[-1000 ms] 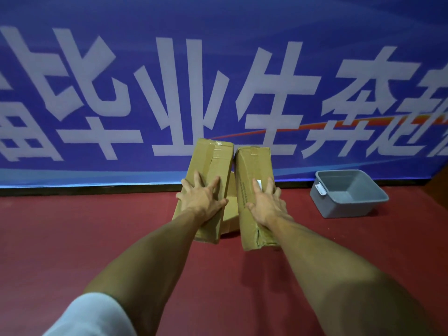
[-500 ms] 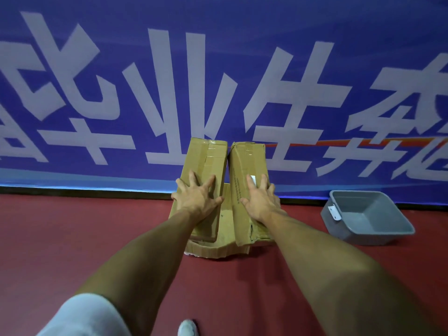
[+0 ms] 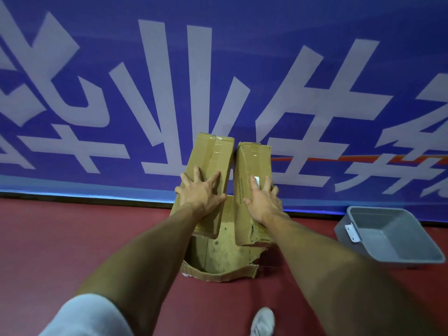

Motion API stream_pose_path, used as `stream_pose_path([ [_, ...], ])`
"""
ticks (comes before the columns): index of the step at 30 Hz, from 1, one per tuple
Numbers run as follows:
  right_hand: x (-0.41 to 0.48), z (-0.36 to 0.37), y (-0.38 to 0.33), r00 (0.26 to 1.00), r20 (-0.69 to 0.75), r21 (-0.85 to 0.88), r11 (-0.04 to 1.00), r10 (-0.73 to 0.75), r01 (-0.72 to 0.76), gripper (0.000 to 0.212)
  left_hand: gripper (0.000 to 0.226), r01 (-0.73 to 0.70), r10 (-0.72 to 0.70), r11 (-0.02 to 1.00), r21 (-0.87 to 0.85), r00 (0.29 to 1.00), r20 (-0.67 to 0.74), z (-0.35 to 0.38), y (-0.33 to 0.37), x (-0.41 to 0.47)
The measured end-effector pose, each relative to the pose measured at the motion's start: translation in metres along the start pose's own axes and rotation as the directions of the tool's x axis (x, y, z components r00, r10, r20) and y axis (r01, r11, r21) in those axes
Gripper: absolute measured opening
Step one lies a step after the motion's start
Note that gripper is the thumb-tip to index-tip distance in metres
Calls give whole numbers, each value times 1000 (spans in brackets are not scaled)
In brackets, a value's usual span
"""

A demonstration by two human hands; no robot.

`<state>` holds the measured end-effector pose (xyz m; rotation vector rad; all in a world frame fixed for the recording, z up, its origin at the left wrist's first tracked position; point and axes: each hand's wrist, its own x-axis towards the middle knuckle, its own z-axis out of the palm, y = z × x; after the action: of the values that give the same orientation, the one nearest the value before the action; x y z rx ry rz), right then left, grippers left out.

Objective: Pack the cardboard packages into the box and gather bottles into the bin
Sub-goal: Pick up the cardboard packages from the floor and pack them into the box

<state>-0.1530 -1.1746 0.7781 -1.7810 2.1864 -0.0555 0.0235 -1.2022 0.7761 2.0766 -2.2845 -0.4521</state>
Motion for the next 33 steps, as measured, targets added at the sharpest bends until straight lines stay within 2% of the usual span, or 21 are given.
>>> stream_pose_path([
  [11,127,25,54,992,115,59,997,-49,42,74,77,77,-79,996,32,995,53,60,47,103],
  [16,163,65,74,989,138,76,996,-58,47,72,75,97,-100,995,38,991,91,112,50,135],
  [22,187,176,94,986,161,51,998,-42,34,70,76,93,-91,996,-2,985,147,221,14,157],
  [33,270,421,134,978,207,201,976,39,-81,75,78,56,-51,998,-24,984,173,462,-60,233],
])
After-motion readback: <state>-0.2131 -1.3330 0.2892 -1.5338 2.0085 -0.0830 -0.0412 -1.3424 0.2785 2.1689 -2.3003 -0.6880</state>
